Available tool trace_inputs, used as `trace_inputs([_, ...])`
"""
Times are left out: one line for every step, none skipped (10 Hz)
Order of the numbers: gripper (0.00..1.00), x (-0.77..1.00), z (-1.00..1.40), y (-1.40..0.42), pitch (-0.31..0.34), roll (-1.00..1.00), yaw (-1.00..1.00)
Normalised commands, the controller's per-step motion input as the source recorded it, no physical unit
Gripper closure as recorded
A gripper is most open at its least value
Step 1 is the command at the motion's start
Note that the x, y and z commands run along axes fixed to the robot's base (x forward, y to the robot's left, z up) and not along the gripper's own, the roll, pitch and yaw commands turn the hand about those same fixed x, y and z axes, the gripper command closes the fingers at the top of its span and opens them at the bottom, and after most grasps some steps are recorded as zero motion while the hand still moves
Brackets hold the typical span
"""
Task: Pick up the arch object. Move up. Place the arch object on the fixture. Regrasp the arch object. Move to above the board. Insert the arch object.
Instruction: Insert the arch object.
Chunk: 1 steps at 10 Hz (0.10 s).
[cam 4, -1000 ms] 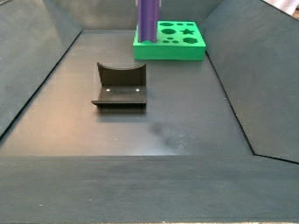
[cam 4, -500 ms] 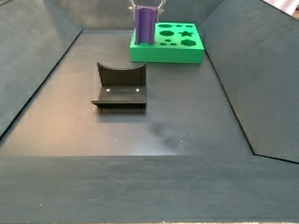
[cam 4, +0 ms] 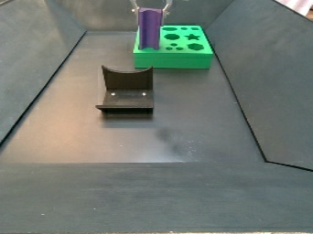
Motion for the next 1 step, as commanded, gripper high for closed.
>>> trace_inputs([1.0,0.0,0.0,0.0,0.0,0.0,0.0])
